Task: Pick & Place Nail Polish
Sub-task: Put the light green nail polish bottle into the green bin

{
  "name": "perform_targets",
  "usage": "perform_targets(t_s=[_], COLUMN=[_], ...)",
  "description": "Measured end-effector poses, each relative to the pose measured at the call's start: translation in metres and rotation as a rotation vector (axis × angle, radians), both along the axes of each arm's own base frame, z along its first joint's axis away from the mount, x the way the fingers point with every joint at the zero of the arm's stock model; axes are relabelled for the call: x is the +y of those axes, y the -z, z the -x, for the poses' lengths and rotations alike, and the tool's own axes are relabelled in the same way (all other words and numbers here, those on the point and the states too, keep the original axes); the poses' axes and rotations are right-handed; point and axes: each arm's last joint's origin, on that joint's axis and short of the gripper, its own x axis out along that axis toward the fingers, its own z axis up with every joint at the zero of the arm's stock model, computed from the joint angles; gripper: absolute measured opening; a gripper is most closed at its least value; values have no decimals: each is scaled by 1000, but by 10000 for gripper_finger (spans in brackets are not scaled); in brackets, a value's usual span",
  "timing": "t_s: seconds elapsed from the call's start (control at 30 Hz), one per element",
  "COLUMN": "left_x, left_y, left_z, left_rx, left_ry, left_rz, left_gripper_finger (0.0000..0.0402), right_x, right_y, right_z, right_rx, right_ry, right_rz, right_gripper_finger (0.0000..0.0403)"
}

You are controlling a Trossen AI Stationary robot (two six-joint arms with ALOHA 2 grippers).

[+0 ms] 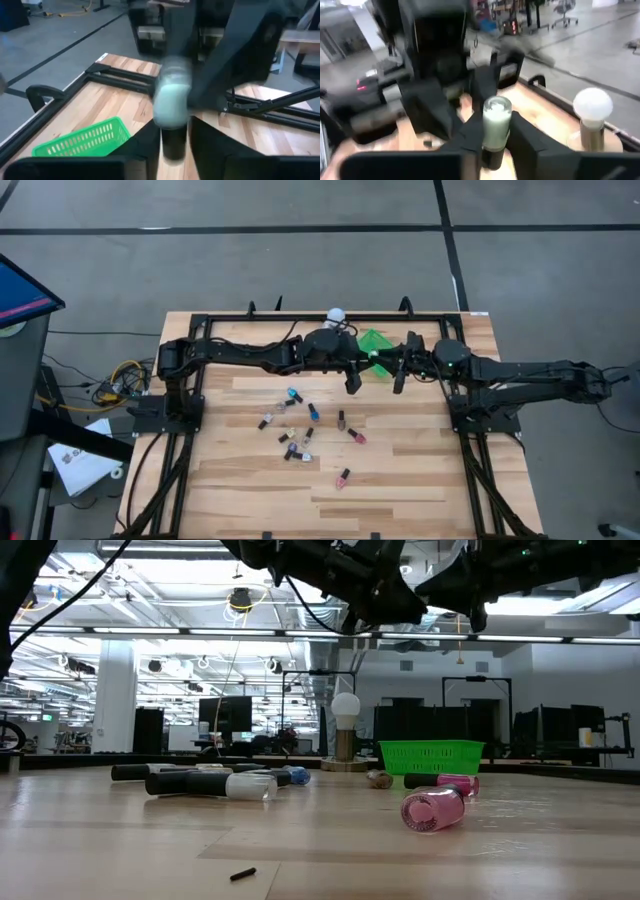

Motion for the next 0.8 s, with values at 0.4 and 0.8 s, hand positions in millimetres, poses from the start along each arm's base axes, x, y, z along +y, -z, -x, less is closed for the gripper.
perform_targets(t_s=[0.4, 0.8], left_x=[-1, -9], left_y=[-25, -59], left_z=[33, 133], left_rx=[160, 164], left_ry=[-64, -262], left_rz=[0, -18], left_gripper_finger=[232, 218], right_x=[-30, -65], right_y=[-7, 53], right_z=[8, -9], right_rx=[196, 579], right_ry=[160, 258], right_rz=[-20, -145], right_gripper_finger=[46, 46])
